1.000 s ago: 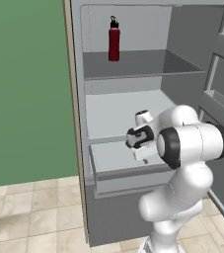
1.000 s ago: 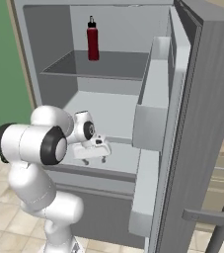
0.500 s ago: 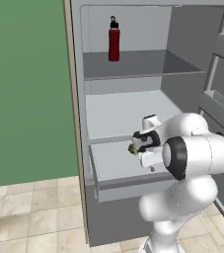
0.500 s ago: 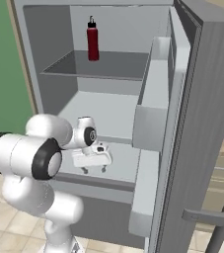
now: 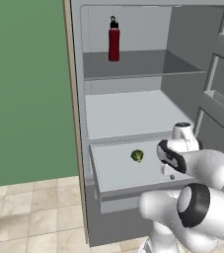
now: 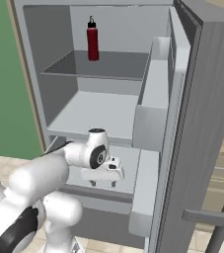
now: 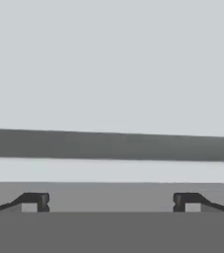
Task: Fully open the fridge drawer.
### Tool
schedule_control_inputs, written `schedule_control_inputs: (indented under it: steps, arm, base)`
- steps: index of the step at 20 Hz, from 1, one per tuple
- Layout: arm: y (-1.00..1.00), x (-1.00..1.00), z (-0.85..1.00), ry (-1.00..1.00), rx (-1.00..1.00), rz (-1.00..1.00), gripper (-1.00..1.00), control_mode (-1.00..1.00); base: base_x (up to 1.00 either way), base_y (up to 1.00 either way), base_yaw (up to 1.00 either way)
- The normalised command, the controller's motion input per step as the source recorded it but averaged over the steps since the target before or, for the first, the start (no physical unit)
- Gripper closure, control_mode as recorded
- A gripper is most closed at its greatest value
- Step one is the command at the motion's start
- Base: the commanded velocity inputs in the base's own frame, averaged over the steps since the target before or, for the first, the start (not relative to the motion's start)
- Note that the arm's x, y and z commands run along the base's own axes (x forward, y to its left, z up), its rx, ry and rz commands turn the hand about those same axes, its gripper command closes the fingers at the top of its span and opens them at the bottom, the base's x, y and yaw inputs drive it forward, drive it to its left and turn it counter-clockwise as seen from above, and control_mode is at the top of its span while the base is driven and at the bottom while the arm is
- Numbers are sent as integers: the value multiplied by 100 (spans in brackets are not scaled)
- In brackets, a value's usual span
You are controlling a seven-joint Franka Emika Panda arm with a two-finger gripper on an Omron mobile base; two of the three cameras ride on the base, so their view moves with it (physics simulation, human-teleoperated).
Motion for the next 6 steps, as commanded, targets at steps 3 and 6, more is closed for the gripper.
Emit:
schedule_control_inputs:
  steps: [3, 6]
  arm:
    - [-7, -25, 3, -15, 4, 0, -100, -100]
    - [0, 0, 0, 0, 0, 0, -100, -100]
  base:
    - [0, 0, 0]
    - [0, 0, 0]
